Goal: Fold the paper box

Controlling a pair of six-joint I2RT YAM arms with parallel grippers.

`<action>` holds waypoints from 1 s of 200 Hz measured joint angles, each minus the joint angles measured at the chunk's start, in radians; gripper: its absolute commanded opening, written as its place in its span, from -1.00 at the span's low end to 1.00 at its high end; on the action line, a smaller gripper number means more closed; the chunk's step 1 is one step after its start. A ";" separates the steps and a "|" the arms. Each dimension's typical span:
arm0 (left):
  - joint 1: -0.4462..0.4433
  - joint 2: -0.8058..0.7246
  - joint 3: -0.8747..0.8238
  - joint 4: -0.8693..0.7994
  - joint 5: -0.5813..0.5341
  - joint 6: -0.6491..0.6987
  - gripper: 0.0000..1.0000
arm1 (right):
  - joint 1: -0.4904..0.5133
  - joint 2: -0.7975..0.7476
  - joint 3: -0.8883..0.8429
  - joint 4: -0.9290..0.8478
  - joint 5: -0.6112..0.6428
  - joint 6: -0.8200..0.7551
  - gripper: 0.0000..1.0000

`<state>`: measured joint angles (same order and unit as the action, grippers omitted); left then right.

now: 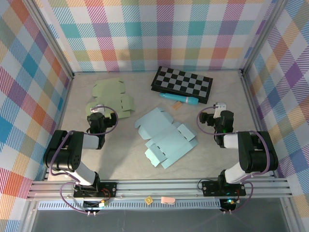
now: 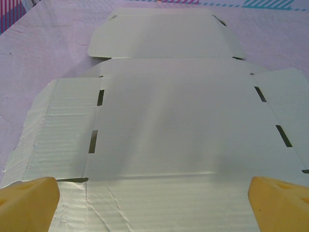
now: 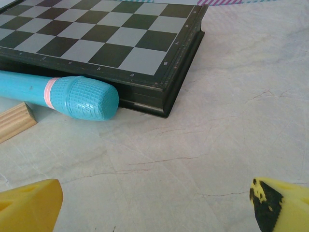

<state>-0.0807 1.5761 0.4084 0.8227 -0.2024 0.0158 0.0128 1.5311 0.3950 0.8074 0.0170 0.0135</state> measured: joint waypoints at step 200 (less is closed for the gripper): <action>-0.222 -0.212 1.163 -1.285 -0.046 -0.616 0.32 | 0.092 -0.462 1.035 -1.423 0.071 0.532 0.35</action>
<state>-0.3031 1.3643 1.5711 -0.4625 -0.2481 -0.6003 0.1051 1.0695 1.4300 -0.6151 0.0879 0.5457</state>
